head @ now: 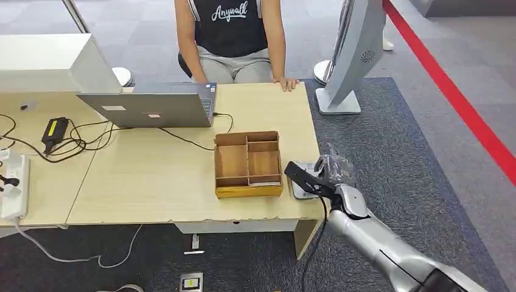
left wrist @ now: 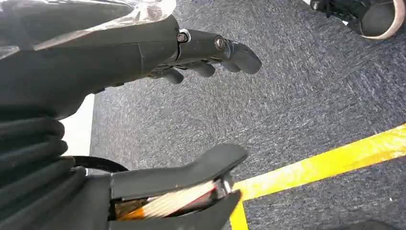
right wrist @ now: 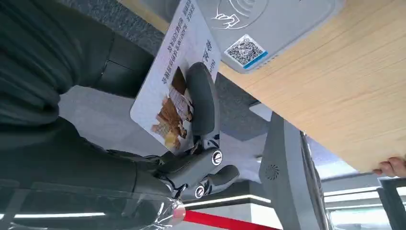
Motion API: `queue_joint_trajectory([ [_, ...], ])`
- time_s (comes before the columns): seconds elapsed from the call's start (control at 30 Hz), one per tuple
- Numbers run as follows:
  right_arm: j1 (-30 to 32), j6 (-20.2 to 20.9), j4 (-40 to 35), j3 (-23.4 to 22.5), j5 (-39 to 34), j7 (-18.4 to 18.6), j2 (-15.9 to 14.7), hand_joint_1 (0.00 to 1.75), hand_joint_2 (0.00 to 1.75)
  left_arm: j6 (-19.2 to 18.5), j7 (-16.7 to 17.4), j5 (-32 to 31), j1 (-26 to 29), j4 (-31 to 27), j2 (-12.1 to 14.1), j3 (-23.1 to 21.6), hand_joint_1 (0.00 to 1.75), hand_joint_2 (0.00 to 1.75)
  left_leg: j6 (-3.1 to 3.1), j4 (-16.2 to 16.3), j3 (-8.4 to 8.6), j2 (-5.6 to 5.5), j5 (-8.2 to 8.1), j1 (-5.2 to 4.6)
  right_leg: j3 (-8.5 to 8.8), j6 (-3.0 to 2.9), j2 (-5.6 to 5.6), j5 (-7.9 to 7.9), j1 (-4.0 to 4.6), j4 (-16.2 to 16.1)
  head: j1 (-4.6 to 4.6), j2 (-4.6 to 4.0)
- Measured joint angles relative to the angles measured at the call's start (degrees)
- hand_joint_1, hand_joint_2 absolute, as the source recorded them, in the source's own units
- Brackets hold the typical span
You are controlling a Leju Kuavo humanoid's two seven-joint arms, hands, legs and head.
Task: Pass the card to the sensor for recognition and then transmit it.
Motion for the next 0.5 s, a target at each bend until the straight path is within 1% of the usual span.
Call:
queue_joint_trajectory([
  [0.5,1.47,0.11,0.00,0.40,-0.15,-1.31,1.97,1.75,1.75,0.15,0.35,-0.22,-0.01,0.00,-0.02,0.00,0.00,0.00,0.01,0.00,0.04,0.01,0.02,0.00,0.04,-0.02,0.00,0.03,0.00,0.00,0.00,-0.02],
])
